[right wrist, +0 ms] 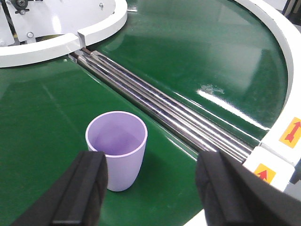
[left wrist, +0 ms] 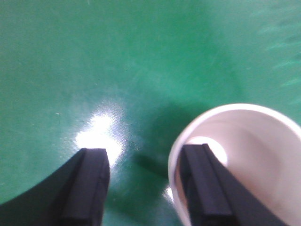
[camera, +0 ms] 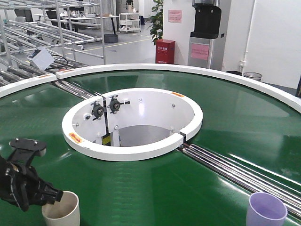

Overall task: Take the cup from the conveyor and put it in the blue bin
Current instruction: 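Grasp the cream cup with the left gripper and lavender cup with right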

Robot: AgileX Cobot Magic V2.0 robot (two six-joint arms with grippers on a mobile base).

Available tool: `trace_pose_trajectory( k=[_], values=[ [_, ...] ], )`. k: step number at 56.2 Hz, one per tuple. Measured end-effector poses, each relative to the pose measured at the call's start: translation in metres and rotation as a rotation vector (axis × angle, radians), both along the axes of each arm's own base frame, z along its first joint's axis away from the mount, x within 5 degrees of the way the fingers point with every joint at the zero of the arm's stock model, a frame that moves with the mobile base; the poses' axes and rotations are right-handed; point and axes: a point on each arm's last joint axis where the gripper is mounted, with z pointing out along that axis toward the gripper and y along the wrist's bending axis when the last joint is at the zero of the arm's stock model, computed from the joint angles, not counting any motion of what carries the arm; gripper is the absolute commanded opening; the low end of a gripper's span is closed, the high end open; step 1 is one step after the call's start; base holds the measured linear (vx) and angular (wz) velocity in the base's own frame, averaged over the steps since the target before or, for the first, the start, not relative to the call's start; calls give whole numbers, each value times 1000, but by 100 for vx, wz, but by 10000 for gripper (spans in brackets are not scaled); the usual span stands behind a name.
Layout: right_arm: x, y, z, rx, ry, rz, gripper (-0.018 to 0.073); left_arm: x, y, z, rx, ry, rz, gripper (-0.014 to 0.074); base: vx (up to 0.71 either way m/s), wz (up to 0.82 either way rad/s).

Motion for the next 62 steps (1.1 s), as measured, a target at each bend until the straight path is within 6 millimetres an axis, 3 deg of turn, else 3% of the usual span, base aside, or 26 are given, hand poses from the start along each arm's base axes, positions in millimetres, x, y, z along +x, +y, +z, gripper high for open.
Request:
trace_pose_trajectory(
  k=[16,29,40,62],
  values=[
    [-2,0,-7,17,82,-9,473,11,-1,-24,6,40,2,432,0,0],
    [15,0,-18,61,328,-37,473,12,-1,-26,-6,33,9,234,0,0],
    [61,-1,0,61,459,-48,473,12,-4,-25,-32,35,20,-3,0,0],
    [165,-3,10,25,646,-45,473,12,-5,-25,-33,35,16,-8,0,0]
  ],
)
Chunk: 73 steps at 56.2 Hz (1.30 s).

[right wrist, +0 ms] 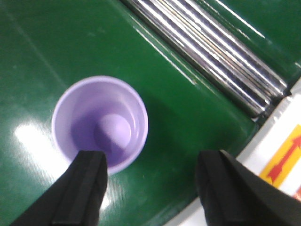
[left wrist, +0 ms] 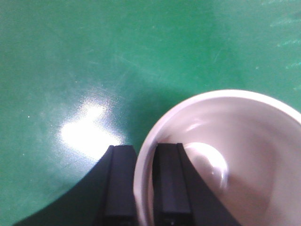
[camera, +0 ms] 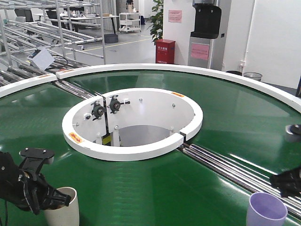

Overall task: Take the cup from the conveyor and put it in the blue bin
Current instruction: 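Grasp the cream cup with the left gripper and lavender cup with right, then lift both held cups up off the conveyor belt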

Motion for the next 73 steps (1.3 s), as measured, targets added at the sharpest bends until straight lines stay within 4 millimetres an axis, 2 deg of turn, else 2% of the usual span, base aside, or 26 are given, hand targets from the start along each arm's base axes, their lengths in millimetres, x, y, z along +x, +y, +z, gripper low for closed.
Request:
trace_pose_trajectory(
  k=[7,23,33,41,49,58,64,73],
  values=[
    [23,0,-15,-14,64,22,473,0,0,0,0,0,0,-8,0,0],
    [49,-3,-68,-42,218,39,430,0,0,0,0,0,0,-8,0,0],
    [58,-3,-89,-45,254,44,291,0,0,0,0,0,0,-8,0,0],
    [61,-3,-94,-46,250,46,133,0,0,0,0,0,0,-8,0,0],
    [61,-1,-89,-25,233,40,-17,-1,0,4,0,-5,-2,-8,0,0],
    [58,0,-75,-41,187,56,-13,-8,1,23,20,-63,-40,-8,0,0],
    [53,8,-53,-46,105,80,-11,-16,2,48,30,-139,-61,-8,0,0],
    [37,43,-5,-42,-110,186,-9,-35,4,88,26,-257,-64,-8,0,0]
  ],
)
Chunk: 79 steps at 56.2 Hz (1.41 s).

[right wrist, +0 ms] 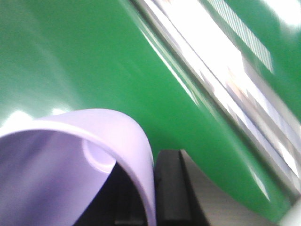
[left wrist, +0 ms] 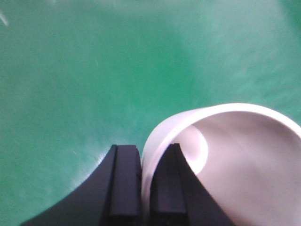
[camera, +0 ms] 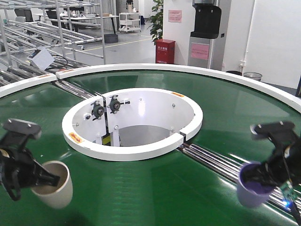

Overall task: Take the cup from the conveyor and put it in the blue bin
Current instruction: 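Lift both held cups up off the conveyor belt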

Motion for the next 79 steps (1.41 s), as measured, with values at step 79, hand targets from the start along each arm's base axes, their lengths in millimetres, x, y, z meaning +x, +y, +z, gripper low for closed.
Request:
trace_pose_trajectory(
  k=[79],
  values=[
    [-141,14,147,128,-479,92,-9,-179,19,131,-64,-671,18,-8,0,0]
  ],
)
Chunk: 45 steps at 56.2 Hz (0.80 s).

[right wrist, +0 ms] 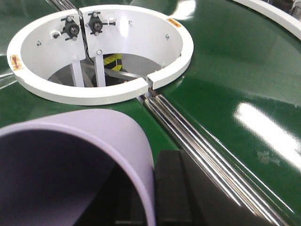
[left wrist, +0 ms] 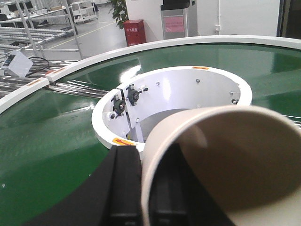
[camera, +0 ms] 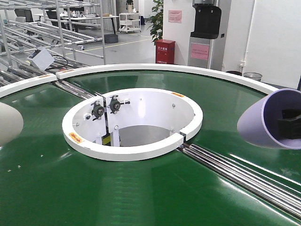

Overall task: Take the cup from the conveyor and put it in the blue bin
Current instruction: 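Lift both held cups up off the conveyor belt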

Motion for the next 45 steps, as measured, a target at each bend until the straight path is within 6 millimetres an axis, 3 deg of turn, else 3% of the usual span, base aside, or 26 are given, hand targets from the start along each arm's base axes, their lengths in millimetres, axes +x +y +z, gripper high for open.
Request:
trace_pose_trajectory(
  k=[45],
  values=[
    [0,0,0,-1,5,-1,-9,0,0,0,0,0,0,-8,0,0]
  ],
)
